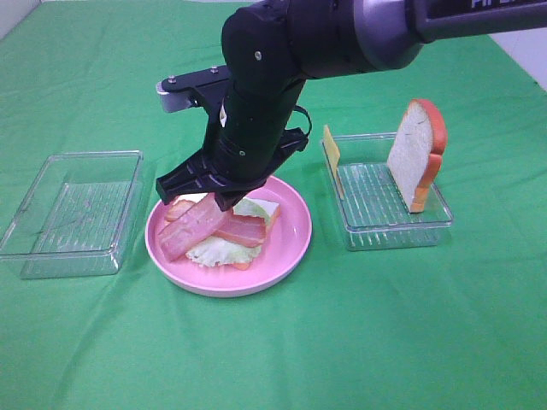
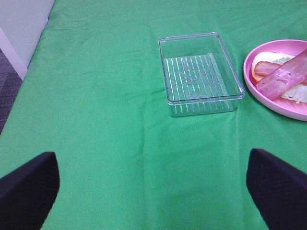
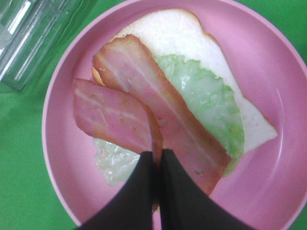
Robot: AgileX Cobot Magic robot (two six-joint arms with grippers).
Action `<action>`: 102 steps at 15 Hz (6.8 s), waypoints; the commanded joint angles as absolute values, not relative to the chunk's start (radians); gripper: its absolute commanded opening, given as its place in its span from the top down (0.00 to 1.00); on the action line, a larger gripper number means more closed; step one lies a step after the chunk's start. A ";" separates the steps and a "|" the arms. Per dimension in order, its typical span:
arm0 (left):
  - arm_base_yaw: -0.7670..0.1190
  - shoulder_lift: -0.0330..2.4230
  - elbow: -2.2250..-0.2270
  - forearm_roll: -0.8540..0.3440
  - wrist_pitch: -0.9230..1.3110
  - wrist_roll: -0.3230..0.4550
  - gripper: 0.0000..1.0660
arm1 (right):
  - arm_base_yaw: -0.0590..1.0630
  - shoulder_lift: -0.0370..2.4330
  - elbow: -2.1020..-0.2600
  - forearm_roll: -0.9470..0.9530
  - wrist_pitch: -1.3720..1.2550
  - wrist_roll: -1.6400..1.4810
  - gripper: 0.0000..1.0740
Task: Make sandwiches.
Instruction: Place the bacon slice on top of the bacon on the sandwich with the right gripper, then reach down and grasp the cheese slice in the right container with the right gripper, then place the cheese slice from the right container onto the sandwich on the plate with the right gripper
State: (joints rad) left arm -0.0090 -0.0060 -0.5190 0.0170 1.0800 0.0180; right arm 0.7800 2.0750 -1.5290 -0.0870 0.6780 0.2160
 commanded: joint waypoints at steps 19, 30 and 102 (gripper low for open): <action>-0.008 -0.020 -0.518 0.018 1.075 0.014 0.06 | 0.779 2.093 -1.530 -0.335 0.656 0.250 0.69; -0.008 -0.020 -0.518 0.018 1.075 0.014 0.06 | 0.740 1.922 -1.612 -0.370 0.946 0.359 0.24; -0.008 -0.009 -0.518 0.018 1.075 0.014 0.06 | 0.493 2.123 -2.129 -0.080 1.332 0.074 1.00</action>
